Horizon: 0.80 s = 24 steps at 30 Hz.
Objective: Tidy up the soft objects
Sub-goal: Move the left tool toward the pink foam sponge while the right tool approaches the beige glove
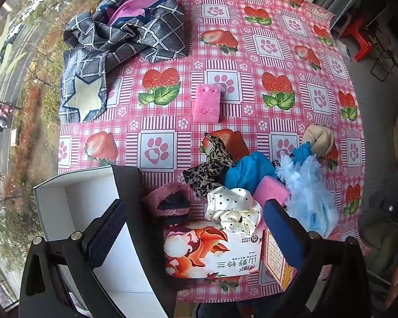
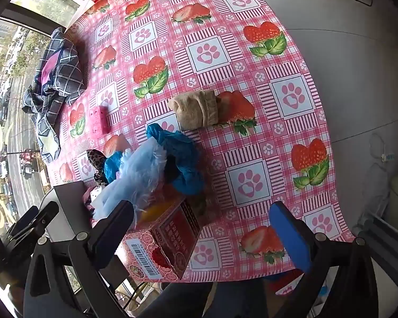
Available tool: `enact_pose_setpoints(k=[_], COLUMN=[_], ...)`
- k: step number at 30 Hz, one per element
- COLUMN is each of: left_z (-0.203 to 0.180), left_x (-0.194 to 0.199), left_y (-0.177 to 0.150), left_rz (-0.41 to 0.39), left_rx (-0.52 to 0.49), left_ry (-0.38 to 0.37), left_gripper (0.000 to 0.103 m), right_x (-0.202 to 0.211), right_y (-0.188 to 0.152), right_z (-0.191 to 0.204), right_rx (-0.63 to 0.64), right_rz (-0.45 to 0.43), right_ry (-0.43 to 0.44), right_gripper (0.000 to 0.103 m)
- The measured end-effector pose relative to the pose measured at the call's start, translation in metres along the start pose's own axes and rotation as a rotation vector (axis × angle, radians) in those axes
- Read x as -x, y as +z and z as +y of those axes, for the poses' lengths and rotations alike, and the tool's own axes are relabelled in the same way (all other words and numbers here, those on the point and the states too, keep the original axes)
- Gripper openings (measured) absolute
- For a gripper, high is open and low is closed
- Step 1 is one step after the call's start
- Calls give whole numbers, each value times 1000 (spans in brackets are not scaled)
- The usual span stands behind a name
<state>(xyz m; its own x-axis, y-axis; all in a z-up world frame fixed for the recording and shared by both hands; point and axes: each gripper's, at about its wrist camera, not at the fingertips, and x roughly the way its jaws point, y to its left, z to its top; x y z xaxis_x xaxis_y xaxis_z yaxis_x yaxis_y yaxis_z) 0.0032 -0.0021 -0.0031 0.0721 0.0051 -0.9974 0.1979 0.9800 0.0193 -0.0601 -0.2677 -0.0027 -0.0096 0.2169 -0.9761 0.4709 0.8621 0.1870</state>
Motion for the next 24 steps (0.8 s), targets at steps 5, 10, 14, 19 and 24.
enact_pose_setpoints(k=[5,10,14,19,24], left_z=[-7,-9,-13,-16,-18], left_x=[-15,-34,-46,-60,-67], left_y=[24,39,51,55,58], left_rz=[23,27,51,93,104], left_rx=[13,28,36,32,33], left_ry=[18,14,32,58,44], left_gripper=[102,102,102,102,102], right_x=[-17,-33,-44,-54,-60], right_y=[19,37,49,59,64], right_z=[-4,-8,-10,-12,-15], right_rx=[18,29,26,24,20], right_rz=[35,53,64,78,90], right_ry=[-11,-12,-9,-11,-14], right_gripper=[103,103,103,103,103])
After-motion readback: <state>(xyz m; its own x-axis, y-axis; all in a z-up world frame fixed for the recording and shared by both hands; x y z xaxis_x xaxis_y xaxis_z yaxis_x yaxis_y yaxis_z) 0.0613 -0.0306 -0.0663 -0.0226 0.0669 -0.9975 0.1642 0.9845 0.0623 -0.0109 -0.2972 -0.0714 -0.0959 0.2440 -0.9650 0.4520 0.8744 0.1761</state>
